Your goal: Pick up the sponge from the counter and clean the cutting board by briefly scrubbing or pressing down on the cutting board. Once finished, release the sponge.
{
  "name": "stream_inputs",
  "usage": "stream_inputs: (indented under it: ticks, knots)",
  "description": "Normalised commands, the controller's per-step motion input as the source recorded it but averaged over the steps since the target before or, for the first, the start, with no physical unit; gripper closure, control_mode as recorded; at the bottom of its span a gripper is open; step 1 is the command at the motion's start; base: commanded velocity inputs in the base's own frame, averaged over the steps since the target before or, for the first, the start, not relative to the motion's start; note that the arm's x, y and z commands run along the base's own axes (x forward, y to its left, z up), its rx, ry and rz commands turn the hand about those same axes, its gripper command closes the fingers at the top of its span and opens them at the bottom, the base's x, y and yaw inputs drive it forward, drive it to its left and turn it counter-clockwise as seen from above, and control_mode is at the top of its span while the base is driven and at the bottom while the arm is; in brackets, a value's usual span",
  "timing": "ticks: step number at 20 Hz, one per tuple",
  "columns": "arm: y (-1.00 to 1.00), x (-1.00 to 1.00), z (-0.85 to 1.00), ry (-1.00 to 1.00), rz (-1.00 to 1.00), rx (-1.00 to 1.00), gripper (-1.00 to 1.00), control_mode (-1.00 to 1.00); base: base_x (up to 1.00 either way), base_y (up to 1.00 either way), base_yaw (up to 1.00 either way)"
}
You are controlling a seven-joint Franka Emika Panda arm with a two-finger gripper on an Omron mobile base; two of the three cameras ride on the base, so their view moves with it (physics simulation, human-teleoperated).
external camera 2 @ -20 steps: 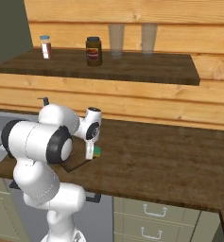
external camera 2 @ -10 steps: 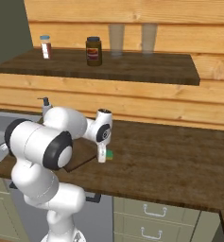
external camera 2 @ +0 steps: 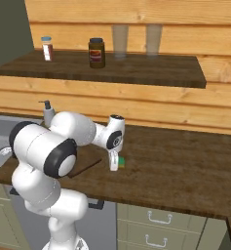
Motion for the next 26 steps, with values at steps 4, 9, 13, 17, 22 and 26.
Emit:
stream_inputs:
  ticks: [4, 9, 13, 17, 22, 26]
  knots:
    - [0.00, -0.03, 0.00, 0.00, -0.01, 0.00, -1.00, -1.00, 0.00, 0.00, 0.00]
    - [0.00, -0.20, 0.00, -0.02, -0.09, 0.05, -1.00, -1.00, 0.00, 0.00, 0.00]
    - [0.00, -0.63, 0.19, -0.11, -0.02, 0.01, -1.00, -1.00, 0.00, 0.00, 0.00]
    - [0.08, -0.86, 0.53, -0.05, -0.19, 0.12, -1.00, -1.00, 0.00, 0.00, 0.00]
    - [0.40, -0.34, 0.88, 0.00, -0.03, 0.04, -1.00, -1.00, 0.00, 0.00, 0.00]
    - [0.41, -0.28, 0.96, 0.00, 0.00, 0.04, -1.00, -1.00, 0.00, 0.00, 0.00]
